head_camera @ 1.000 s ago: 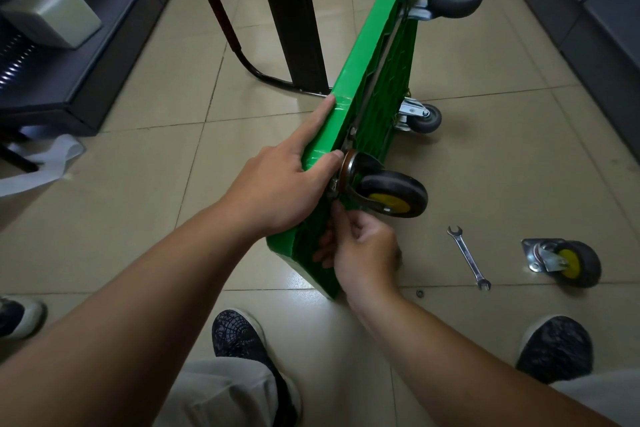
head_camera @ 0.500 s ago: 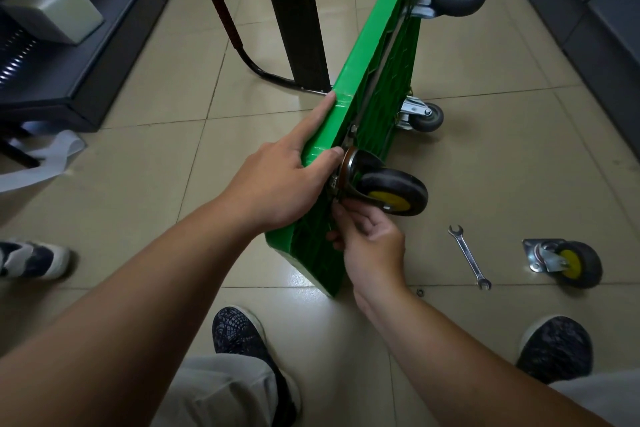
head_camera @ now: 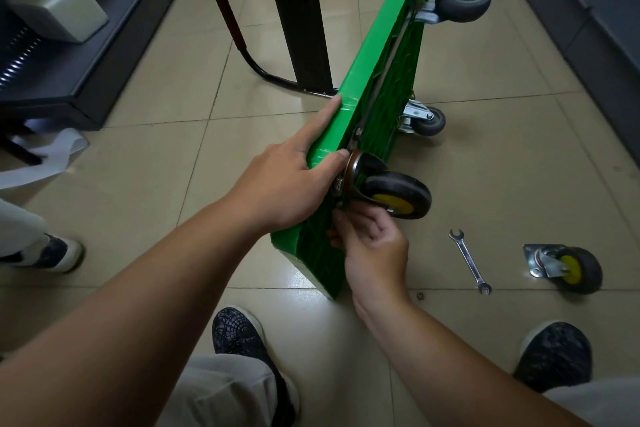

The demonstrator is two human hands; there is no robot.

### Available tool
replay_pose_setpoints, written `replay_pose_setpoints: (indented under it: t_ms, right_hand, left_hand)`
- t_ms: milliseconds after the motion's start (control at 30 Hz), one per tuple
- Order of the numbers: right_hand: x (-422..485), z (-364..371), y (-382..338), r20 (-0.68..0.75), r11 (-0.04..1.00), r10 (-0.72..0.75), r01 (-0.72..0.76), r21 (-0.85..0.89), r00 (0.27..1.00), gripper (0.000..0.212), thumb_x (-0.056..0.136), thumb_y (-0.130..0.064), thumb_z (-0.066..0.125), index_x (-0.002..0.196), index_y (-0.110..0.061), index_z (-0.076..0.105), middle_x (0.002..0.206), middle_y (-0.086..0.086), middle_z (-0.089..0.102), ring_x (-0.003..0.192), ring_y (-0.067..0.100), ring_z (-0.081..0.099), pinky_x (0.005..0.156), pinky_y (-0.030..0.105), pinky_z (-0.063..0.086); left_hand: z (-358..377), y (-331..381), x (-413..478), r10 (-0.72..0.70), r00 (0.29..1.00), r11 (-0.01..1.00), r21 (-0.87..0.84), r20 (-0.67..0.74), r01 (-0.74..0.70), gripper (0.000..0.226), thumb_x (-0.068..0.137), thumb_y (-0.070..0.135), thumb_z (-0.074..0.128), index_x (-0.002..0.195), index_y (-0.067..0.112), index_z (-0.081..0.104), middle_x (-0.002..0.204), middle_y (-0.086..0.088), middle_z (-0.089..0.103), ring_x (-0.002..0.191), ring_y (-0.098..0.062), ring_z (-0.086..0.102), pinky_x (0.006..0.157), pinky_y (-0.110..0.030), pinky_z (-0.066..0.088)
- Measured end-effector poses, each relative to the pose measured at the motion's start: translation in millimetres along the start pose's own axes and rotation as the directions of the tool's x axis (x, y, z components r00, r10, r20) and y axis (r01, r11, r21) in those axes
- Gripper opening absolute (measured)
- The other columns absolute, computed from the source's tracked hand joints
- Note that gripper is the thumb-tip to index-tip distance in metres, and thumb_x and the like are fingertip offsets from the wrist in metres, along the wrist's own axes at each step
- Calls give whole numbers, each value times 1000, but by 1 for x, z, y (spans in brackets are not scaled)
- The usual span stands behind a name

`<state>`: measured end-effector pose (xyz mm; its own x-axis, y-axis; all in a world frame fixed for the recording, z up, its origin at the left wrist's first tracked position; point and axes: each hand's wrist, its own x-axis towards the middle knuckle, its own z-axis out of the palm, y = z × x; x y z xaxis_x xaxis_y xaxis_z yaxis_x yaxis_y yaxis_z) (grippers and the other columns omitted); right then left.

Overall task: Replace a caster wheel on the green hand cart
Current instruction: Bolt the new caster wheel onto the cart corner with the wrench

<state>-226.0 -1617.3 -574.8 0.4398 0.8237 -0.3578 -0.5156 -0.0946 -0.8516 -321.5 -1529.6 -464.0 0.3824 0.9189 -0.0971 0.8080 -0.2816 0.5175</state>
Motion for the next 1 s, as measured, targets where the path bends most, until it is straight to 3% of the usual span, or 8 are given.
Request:
replay_pose_setpoints:
  t_ms: [200, 367, 500, 633, 800, 867, 933, 1000]
  right_hand:
    - [7, 2, -1, -9, 999, 51, -51, 0, 999, 4, 92, -13, 75, 89, -16, 76, 81, 1, 79, 67, 9, 70, 62, 19, 54]
    - [7, 2, 2, 18, 986, 124, -121, -111, 992, 28, 95, -34, 71, 77, -13, 73, 65, 1, 71, 55, 11, 63, 50, 21, 50]
    - [4, -8, 0, 64, 995, -70, 74, -64, 995, 5, 92, -18, 76, 94, -22, 76, 87, 3, 78, 77, 15, 74, 65, 22, 56]
    - [7, -8, 2, 104, 986, -128, 138, -94, 986, 21, 93, -6, 73, 95, -27, 77, 91, 2, 79, 83, 15, 75, 70, 21, 57]
    - [12, -5, 2, 59, 993, -82, 86, -75, 995, 14, 93, -6, 72, 94, -20, 75, 89, 1, 79, 81, 13, 74, 71, 23, 56]
    - [11, 1, 2, 47, 999, 5, -3, -53, 999, 7, 96, -12, 71, 93, -17, 75, 81, 0, 78, 70, 10, 71, 64, 20, 54]
    - [11, 7, 0, 1, 990, 136, -136, -20, 991, 16, 98, -22, 69, 86, -13, 73, 67, -1, 73, 55, 9, 64, 53, 18, 50]
    - [13, 4, -2, -12, 985, 170, -171, -26, 985, 21, 98, -26, 69, 84, -11, 73, 64, 0, 72, 53, 10, 63, 51, 19, 50]
  left_hand:
    - [0, 0, 0, -6, 1000, 1000, 4, -5, 6, 62, 103, 59, 43, 145, 77, 1, 136, -8, 62, 95, -21, 64, 90, -47, 56]
    - [-1, 1, 0, -1, 1000, 1000, -18, 4, 1, 62, 103, 59, 44, 147, 75, 2, 133, -7, 62, 89, -15, 63, 88, -47, 57]
    - [-1, 1, 0, -8, 1000, 1000, -12, 7, 9, 63, 103, 59, 44, 146, 76, 2, 137, -8, 60, 94, -19, 63, 90, -48, 56]
    - [0, 0, 0, 3, 1000, 1000, -12, 1, -3, 63, 102, 59, 44, 146, 75, 3, 136, -7, 62, 95, -21, 64, 90, -47, 56]
    - [1, 1, 0, -7, 1000, 1000, -1, -7, 7, 62, 103, 58, 44, 146, 76, 3, 135, -7, 62, 96, -23, 64, 90, -47, 56]
    - [1, 1, 0, -8, 1000, 1000, 2, -10, 8, 62, 103, 58, 44, 145, 77, 3, 133, -8, 63, 93, -22, 65, 88, -47, 56]
    - [1, 2, 0, -6, 1000, 1000, -1, -8, 6, 62, 102, 58, 44, 145, 77, 4, 134, -8, 62, 93, -23, 65, 89, -47, 56]
    - [1, 2, 0, -4, 1000, 1000, -8, -6, 4, 62, 102, 59, 44, 145, 77, 4, 138, -8, 61, 99, -25, 65, 92, -48, 55]
